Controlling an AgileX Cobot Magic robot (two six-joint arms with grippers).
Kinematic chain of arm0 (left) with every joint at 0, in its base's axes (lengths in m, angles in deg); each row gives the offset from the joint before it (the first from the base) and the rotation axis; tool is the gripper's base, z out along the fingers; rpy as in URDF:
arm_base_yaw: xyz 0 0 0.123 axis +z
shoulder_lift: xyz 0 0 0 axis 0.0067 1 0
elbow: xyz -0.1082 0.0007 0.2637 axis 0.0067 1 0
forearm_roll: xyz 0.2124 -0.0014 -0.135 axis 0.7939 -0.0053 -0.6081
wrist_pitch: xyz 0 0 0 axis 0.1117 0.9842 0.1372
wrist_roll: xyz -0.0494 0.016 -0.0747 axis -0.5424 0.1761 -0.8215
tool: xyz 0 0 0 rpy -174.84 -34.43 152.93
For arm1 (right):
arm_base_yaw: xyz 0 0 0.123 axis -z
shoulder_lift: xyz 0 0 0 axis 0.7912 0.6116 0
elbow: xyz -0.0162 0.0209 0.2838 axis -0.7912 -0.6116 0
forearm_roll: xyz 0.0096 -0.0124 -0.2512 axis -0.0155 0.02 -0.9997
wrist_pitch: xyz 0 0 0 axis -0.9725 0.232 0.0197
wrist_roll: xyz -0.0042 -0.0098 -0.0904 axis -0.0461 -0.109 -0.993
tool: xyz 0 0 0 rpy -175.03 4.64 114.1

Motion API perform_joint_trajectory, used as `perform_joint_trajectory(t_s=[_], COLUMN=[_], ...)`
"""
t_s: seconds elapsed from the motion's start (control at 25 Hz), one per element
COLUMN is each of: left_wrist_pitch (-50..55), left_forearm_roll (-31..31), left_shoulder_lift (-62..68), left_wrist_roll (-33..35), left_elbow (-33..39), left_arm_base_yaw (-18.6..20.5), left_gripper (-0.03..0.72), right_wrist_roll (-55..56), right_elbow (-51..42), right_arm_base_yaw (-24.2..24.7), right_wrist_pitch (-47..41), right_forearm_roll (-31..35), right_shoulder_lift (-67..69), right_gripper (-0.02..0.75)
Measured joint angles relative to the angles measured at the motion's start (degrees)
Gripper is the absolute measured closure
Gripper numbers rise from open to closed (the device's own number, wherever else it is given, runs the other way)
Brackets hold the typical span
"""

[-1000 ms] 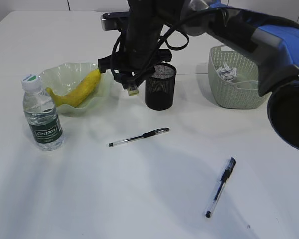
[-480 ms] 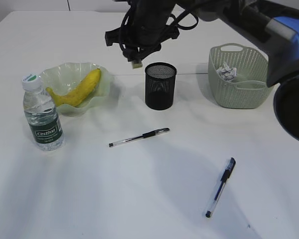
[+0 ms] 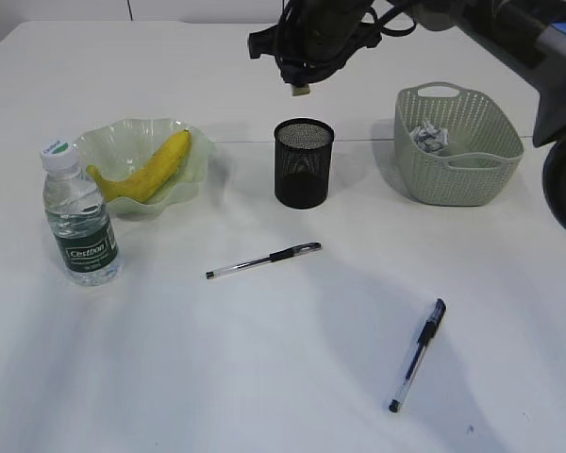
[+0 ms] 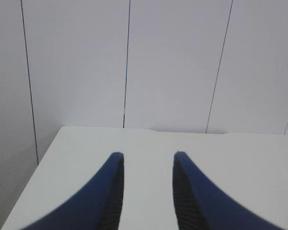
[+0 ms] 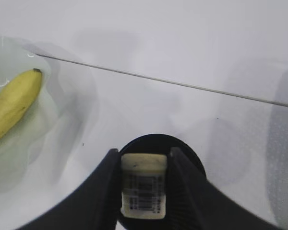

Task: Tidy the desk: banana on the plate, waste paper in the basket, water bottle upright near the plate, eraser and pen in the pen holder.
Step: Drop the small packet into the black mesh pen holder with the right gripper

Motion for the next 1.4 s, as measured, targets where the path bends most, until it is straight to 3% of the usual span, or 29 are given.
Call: perform_joint_trajectory(t_s=[1.4], left_wrist_pitch=[0.0], left_forearm_roll=[0.21], left_shoulder_lift=[0.0], left_wrist_roll=[0.0], left_elbow=[0.0], left_arm_base_yaw=[0.0], left_gripper=[0.449], right_wrist_roll=[0.0], right_elbow=[0.08], right_arm_base_yaw=[2.13], right_wrist_pitch=[0.33], right_forearm_roll=[2.21], right_shoulder_lift=[6.37], right_gripper=[0.49])
